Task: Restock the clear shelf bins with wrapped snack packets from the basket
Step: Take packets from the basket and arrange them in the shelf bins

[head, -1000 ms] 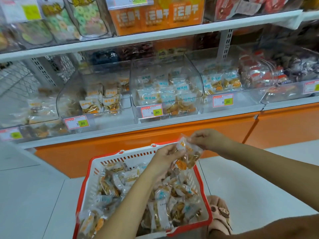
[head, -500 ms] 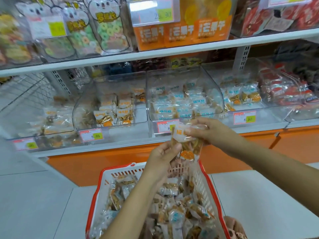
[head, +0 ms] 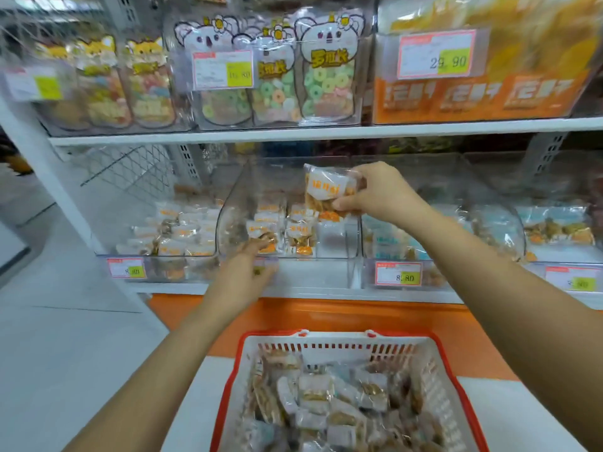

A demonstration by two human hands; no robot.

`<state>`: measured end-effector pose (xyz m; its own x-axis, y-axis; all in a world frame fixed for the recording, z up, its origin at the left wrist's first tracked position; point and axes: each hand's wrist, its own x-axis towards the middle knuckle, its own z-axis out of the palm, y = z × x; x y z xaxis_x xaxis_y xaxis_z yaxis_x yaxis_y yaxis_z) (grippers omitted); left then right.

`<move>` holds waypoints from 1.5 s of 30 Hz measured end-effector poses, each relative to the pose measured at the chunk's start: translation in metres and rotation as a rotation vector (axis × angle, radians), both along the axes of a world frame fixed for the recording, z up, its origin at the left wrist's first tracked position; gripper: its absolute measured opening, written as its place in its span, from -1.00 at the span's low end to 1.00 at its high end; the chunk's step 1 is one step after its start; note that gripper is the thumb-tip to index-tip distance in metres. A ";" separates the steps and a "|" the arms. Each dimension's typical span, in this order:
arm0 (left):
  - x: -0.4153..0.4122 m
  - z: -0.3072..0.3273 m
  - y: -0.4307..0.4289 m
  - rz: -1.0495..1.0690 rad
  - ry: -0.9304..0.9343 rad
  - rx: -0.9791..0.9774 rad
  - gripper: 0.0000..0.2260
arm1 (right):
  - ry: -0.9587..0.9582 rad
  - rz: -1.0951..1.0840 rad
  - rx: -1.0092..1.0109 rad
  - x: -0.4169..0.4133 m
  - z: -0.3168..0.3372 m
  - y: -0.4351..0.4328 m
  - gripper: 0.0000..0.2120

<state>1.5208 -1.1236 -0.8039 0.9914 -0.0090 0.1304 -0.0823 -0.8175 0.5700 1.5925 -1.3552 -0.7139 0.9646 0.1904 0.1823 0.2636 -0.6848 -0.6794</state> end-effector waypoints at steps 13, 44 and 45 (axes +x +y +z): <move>0.103 -0.005 -0.023 -0.293 0.290 0.005 -0.81 | 0.490 -0.079 -0.635 0.122 -0.025 0.071 -0.77; 0.148 -0.036 -0.042 -0.263 0.505 0.178 -0.73 | 0.390 0.117 -1.117 0.150 -0.074 0.078 -0.64; 0.147 -0.035 -0.042 -0.254 0.503 0.172 -0.73 | 0.414 0.134 -1.122 0.147 -0.074 0.076 -0.58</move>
<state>1.6682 -1.1654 -0.8387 0.8950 -0.2339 -0.3799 -0.0418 -0.8917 0.4507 1.7400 -1.2792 -0.7882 0.8713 0.1475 -0.4680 0.2802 -0.9325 0.2278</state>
